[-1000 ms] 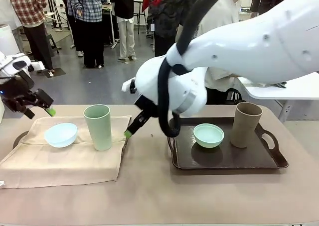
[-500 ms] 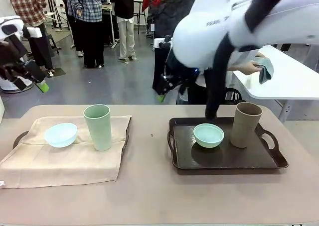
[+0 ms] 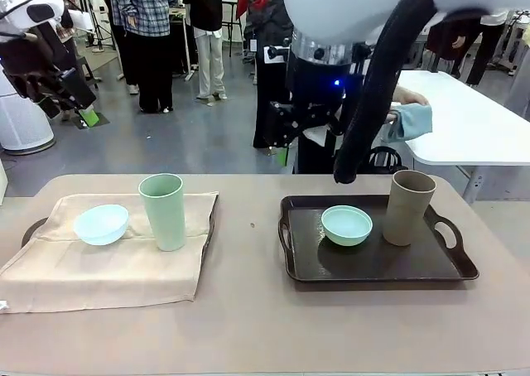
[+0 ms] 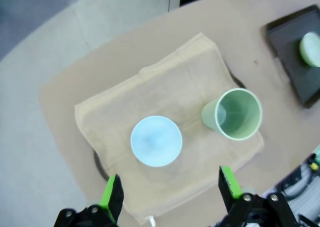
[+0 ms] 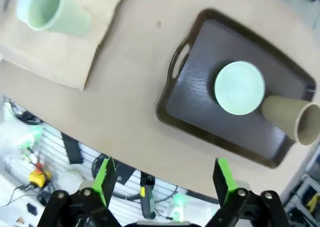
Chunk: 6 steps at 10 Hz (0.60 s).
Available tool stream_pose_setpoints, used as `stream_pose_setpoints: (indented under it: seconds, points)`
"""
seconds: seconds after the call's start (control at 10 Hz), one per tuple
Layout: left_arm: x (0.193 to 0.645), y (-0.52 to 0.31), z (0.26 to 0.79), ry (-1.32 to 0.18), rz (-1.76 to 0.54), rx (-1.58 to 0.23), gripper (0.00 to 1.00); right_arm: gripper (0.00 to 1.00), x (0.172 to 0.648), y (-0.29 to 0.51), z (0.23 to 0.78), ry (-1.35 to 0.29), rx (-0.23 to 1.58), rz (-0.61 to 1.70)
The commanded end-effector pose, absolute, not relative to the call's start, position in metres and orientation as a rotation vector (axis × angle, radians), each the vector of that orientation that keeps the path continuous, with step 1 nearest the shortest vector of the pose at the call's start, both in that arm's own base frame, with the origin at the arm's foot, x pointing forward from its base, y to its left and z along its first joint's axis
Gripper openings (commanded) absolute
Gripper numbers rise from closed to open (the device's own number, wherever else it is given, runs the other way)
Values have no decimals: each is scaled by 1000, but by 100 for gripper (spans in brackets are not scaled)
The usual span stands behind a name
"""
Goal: Set up a tray with a mat and arrange the tableware.
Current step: Place the Picnic Bowl and Reusable plastic cup back onto the Handle tray in front of the human's position, then pick up the Picnic Bowl and Reusable plastic cup from the Handle tray in front of the human's position and hold them in the air.
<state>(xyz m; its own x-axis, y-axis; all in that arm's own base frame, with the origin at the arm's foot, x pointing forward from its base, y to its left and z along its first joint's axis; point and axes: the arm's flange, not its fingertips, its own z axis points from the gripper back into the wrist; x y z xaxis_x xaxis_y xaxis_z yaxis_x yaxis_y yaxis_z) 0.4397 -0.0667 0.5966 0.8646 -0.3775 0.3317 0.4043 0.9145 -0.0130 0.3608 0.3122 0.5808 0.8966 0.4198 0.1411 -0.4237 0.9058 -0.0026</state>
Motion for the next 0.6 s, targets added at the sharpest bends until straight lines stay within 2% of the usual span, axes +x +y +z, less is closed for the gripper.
stream_pose_setpoints:
  seconds: [0.0, 0.5]
  points:
    - [438, -64, 587, -322, -418, -91, 100, 100, 374, 304, 565, -158, 27, 427]
    - [438, -64, 587, -322, -418, -91, 100, 100, 374, 304, 565, -158, 27, 427]
